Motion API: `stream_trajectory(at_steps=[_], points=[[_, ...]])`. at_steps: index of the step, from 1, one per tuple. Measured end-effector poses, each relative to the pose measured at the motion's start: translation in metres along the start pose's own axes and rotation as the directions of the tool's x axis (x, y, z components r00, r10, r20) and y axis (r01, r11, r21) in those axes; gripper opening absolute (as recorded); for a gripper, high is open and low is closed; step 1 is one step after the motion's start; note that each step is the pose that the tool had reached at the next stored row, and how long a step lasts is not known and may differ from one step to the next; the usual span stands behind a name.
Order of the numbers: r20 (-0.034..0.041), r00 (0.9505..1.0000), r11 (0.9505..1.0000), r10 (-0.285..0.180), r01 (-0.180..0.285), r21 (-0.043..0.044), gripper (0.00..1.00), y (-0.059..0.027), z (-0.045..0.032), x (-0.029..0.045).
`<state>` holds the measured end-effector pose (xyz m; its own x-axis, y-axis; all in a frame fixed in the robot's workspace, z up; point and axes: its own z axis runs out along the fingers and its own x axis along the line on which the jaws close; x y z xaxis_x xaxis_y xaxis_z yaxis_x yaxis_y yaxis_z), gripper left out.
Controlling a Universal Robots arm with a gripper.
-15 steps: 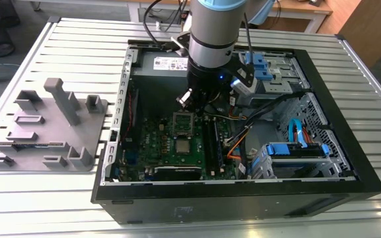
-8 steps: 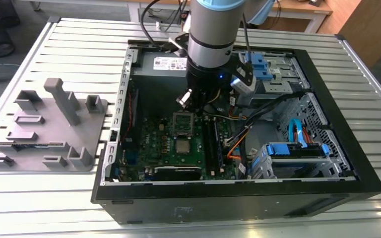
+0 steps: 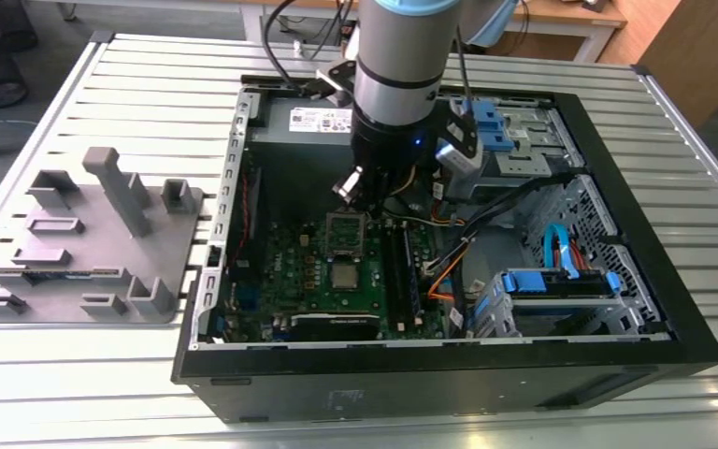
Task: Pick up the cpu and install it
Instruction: 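Close the cpu cover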
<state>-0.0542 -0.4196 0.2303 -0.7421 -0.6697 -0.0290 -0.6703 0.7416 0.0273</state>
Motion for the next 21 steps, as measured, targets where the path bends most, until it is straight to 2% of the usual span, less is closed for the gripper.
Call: stream_trajectory(at_steps=[8, 14, 21], points=[[-0.0018, 0.9978, 0.9978, -0.067, 0.067, -0.0016, 0.11, -0.0001, -0.0005, 0.0001], [-0.0022, 0.9965, 0.9965, -0.084, 0.084, -0.0022, 0.11, -0.0002, -0.0009, 0.0003], [-0.0026, 0.9952, 0.9952, -0.098, 0.098, -0.0026, 0.11, 0.0004, -0.0051, 0.0007]])
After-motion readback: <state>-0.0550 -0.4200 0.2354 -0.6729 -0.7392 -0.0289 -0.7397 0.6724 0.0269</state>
